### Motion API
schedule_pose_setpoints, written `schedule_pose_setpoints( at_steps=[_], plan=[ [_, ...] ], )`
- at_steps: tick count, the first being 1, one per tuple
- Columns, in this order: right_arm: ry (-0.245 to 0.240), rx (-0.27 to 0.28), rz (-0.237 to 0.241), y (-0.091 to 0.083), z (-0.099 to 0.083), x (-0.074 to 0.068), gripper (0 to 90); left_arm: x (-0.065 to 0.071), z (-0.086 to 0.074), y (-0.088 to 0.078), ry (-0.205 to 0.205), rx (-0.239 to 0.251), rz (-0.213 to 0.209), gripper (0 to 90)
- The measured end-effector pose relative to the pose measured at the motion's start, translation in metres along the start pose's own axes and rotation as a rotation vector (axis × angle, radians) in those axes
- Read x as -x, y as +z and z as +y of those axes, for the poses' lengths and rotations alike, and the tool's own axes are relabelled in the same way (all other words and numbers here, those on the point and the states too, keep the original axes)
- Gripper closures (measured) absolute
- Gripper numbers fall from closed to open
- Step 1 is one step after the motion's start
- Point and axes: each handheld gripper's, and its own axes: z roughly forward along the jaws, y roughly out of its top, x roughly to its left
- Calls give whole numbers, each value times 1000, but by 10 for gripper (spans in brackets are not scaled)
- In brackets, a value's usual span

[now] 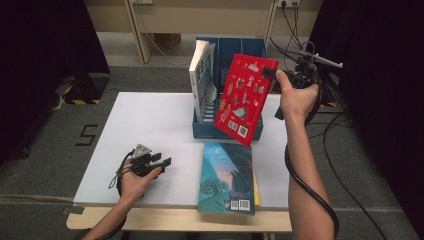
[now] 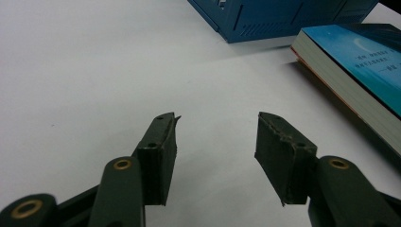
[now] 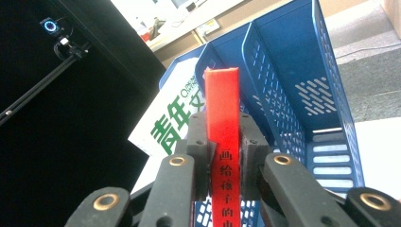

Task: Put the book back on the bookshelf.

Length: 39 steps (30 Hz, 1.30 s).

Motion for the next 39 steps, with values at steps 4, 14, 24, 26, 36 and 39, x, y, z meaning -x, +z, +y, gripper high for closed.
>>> schedule_pose_setpoints(
  at_steps=[4, 14, 24, 26, 36, 39],
  plan=[
    [0, 4, -1, 1, 1, 1, 796, 0, 0, 1, 0, 2, -2, 478],
    [-9, 14, -11, 4, 5, 0, 797, 0, 0, 0, -2, 1, 0, 478],
    [-17, 25, -16, 5, 8, -2, 796, 0, 0, 0, -2, 1, -2, 478],
    [-20, 27, -17, 6, 8, -2, 797, 0, 0, 0, -1, 0, -1, 478],
    [-19, 39, -22, 9, 9, -2, 797, 0, 0, 0, -4, 1, -2, 478],
    [-21, 43, -24, 9, 10, -2, 797, 0, 0, -1, -4, 3, -2, 478]
  ],
)
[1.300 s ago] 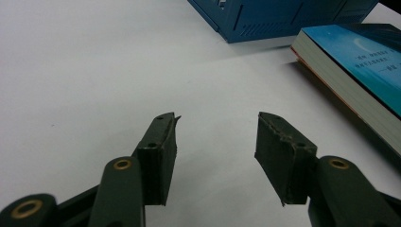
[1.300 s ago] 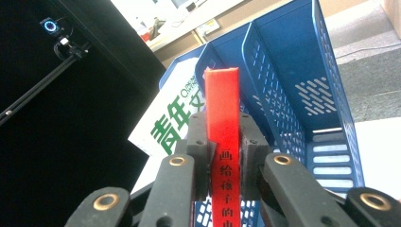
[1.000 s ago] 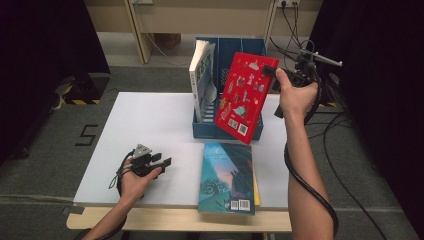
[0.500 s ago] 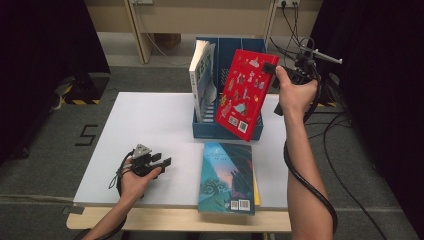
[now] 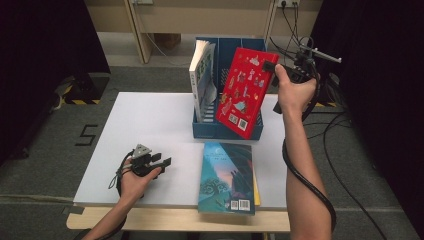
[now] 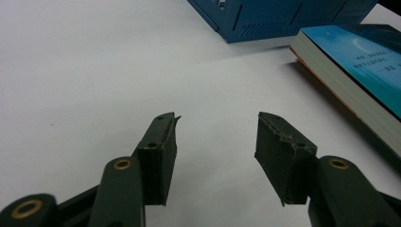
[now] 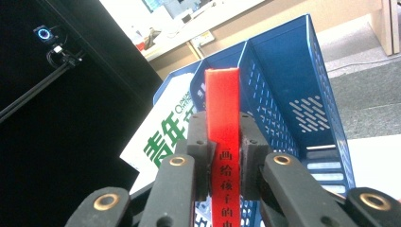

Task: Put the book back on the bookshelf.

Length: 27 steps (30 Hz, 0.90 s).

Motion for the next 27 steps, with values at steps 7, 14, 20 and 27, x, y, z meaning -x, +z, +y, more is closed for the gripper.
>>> schedule_pose_setpoints(
  at_steps=[7, 14, 20, 27],
  plan=[
    [-2, 12, -10, 3, 1, -1, 797, -1, 0, 0, 0, 0, 2, 478],
    [-17, 26, -17, 6, 2, -3, 798, -1, 0, 0, 1, -1, 2, 478],
    [-23, 32, -27, 10, 3, -4, 798, -1, 0, 0, 0, -1, 2, 478],
    [-43, 52, -39, 14, 3, -6, 799, 0, 0, -1, -1, 0, -1, 478]
  ],
)
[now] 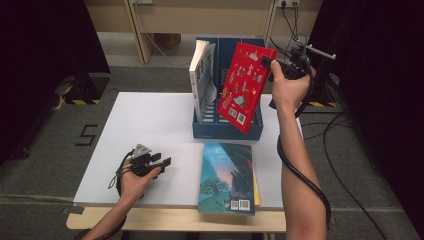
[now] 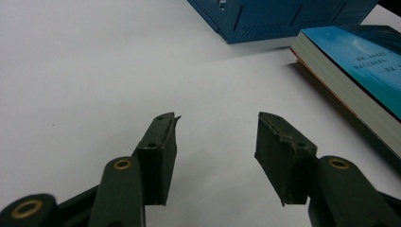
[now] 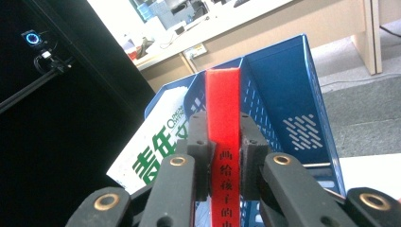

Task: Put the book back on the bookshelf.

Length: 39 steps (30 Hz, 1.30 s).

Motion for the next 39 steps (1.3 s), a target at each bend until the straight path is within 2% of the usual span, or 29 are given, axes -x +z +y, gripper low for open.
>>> schedule_pose_setpoints(
  at_steps=[17, 39],
  plan=[
    [-33, 33, -27, 11, -1, -4, 800, -2, 0, 0, -3, 1, 1, 478],
    [-49, 40, -57, 24, -6, -5, 801, -3, 0, -1, -6, 3, 5, 478]
  ],
)
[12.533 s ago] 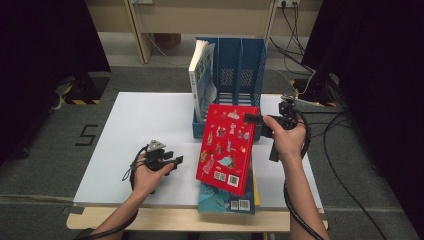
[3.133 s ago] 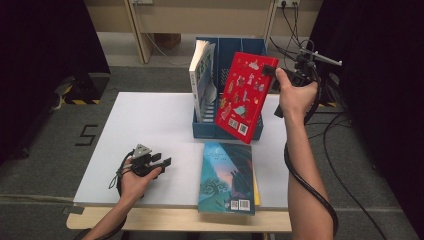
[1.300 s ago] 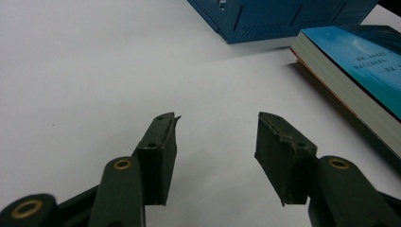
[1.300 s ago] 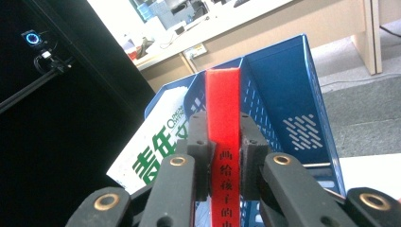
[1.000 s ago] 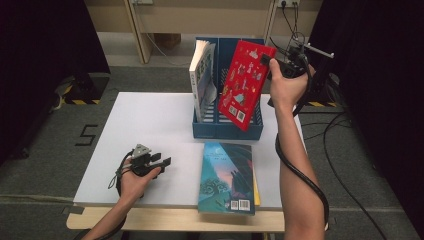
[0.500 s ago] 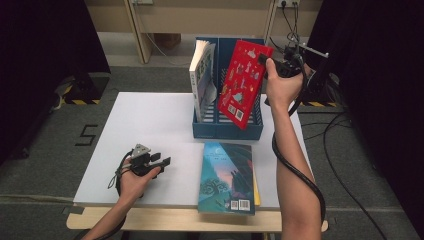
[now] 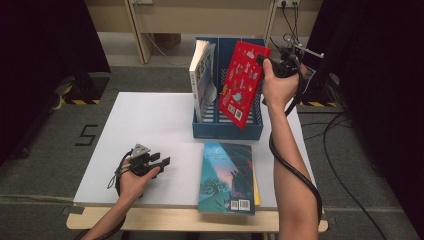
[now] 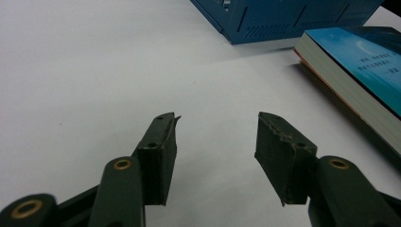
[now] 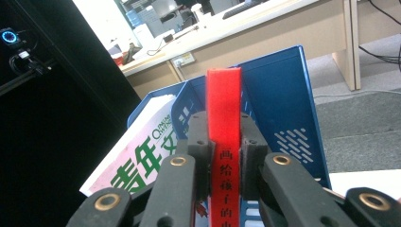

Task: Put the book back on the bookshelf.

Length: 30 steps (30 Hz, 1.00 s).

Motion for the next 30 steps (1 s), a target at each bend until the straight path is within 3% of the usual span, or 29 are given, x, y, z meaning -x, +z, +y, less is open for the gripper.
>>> schedule_pose_setpoints(
  at_steps=[30],
  plan=[
    [-63, 27, -39, 18, -4, -10, 802, -1, 0, 0, -3, -1, 1, 478]
  ],
)
